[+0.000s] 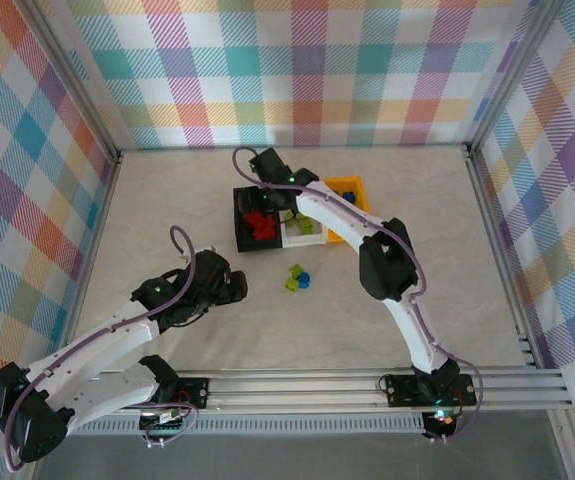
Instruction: Sort the legos into containers by color
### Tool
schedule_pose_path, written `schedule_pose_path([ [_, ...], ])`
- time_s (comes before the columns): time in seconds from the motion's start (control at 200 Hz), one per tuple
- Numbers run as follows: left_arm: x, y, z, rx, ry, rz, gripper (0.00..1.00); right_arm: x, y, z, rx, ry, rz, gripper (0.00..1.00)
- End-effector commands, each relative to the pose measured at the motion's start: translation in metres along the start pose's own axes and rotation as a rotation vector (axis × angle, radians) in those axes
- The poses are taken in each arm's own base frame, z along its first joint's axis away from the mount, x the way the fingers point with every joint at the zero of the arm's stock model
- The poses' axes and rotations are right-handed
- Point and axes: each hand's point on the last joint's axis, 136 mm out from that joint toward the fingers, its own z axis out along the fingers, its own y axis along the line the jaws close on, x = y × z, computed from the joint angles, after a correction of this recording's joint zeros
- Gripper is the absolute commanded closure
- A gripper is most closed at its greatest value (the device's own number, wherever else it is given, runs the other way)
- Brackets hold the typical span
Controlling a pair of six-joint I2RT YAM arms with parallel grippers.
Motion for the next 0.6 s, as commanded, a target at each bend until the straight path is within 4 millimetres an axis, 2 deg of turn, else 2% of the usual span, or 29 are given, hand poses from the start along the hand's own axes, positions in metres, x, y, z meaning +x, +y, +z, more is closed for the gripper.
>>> schedule_pose_path([
  [0.0, 0.002, 0.003, 0.0, -0.006, 0.008, 0.002, 0.0, -0.007, 0.014, -0.055, -0.062, -0.066, -0.014, 0.28],
  [0.15, 0.003, -0.016, 0.011, 0.059, 0.038, 0.028, 0.0, 0.034, -0.007, -0.082, -0.047, -0.053, 0.028, 0.27],
  [0.405, 0.011, -0.075, 0.046, 0.154, 0.149, 0.121, 0.07, 0.12, -0.057, -0.113, 0.034, 0.017, 0.087, 0.26],
  [0.595, 0.022, -0.124, 0.075, 0.193, 0.222, 0.195, 0.05, 0.152, -0.085, -0.136, 0.07, 0.001, 0.14, 0.26],
])
